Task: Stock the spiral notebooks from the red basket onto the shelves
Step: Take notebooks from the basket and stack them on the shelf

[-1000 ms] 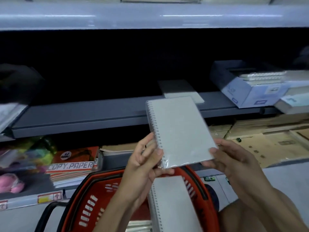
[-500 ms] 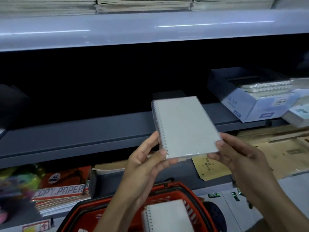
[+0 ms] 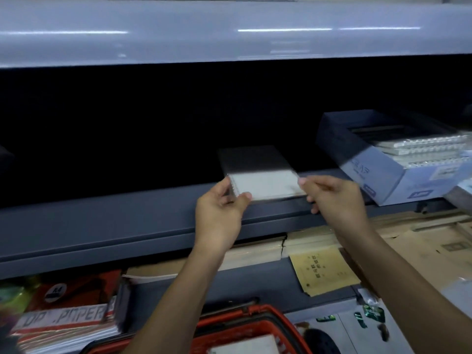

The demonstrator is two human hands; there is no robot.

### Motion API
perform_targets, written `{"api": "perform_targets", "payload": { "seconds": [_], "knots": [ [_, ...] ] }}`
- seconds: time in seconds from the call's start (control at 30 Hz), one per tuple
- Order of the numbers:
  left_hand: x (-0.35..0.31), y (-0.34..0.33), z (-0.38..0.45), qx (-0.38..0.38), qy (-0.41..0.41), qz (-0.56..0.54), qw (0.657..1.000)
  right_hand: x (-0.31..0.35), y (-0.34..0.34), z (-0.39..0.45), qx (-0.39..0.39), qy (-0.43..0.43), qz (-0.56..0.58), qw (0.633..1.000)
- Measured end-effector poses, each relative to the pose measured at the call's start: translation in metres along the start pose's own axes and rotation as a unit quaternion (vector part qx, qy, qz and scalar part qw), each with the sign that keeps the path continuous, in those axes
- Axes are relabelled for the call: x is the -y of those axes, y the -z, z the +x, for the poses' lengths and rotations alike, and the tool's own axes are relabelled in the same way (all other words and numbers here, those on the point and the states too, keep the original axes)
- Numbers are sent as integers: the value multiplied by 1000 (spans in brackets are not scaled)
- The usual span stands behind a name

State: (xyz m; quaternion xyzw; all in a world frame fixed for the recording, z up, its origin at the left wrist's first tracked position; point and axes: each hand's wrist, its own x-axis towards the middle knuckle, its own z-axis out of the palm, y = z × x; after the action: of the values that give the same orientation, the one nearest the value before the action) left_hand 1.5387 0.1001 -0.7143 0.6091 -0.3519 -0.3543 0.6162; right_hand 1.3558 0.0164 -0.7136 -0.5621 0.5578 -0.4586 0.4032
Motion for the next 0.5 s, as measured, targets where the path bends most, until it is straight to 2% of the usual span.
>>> {"api": "perform_targets", "payload": {
  "seconds": [0.07,0.17,0.3,0.5],
  "knots": [
    [4,4,-3,-35,-20,88,995,-10,0,-11,8,29,-25,999],
    [8,10,1,-53,-41,153,986,-16,0,-11,12,58,-79,995],
    [10,1,3,-45,-52,163,984,-11,-2,1,-15,83,-142,986],
    [12,-11,9,-50,-85,196,976,-14,-8,9,-57,59,-114,990]
  ]
}}
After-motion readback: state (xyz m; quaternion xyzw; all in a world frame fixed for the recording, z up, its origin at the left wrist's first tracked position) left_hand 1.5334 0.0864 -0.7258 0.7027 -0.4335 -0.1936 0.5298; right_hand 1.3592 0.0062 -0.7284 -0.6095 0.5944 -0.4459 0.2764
